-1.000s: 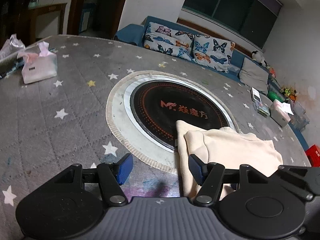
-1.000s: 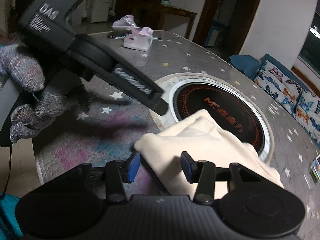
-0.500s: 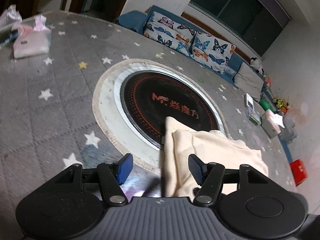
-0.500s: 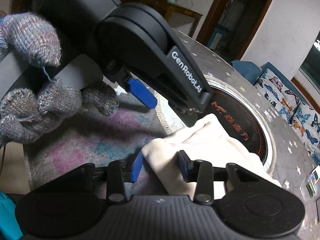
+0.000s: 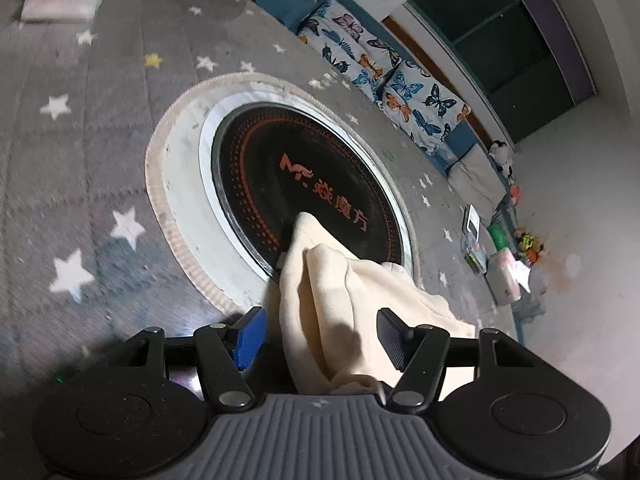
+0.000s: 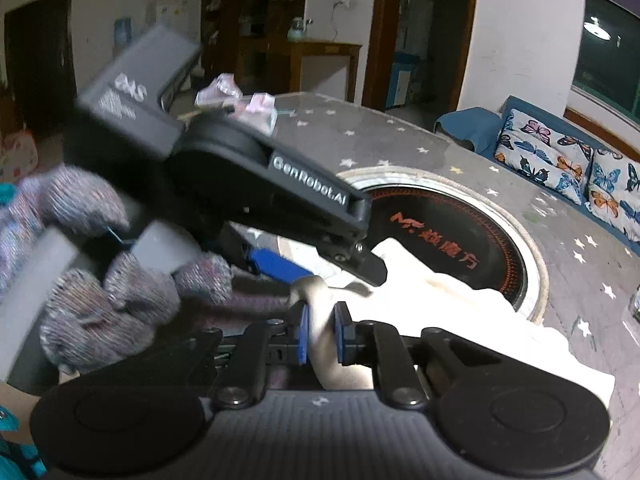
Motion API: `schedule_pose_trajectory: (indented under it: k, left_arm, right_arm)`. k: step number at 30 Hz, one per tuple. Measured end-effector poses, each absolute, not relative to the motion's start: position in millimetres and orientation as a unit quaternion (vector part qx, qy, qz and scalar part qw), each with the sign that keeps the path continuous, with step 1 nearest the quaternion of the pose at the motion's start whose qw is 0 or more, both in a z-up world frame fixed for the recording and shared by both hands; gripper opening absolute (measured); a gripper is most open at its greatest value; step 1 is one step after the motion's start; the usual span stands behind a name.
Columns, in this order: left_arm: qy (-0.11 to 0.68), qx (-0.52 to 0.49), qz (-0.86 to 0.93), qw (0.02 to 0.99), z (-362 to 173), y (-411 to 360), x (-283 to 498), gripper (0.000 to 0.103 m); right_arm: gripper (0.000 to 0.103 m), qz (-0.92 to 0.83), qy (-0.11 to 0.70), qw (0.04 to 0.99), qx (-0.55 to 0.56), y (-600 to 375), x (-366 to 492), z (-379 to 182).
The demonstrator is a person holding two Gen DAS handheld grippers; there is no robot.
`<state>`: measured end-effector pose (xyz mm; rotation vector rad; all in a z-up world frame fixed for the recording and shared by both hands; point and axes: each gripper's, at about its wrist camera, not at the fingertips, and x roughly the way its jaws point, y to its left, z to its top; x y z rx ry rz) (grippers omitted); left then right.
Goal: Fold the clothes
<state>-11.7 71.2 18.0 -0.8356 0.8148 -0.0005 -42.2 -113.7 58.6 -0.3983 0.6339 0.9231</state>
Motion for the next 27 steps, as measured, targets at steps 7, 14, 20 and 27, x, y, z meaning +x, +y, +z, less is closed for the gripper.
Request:
schedule_pose_trajectory:
  k: [7, 14, 20, 27]
  left_arm:
    - [0.381, -0.442, -0.006, 0.812, 10, 70, -2, 0.060]
    - [0.385, -0.480, -0.010, 0.788, -7, 68, 5, 0.024]
    - [0.380, -0.475, -0.010, 0.794, -6, 69, 5, 0.015]
    - [0.378, -0.449, -0.010, 0.810, -1, 64, 5, 0.014]
  right_arm:
    - [0.011, 0.441, 0.294, 0.833, -0.160, -129, -37, 65]
    - [0.011, 0.448, 0.295, 0.830, -0.150, -135, -34, 62]
    - [0.021, 0.430, 0.301, 0.840, -0.138, -153, -33, 64]
    - [0.023, 0.383, 0.307, 0.862, -0.125, -187, -28, 66]
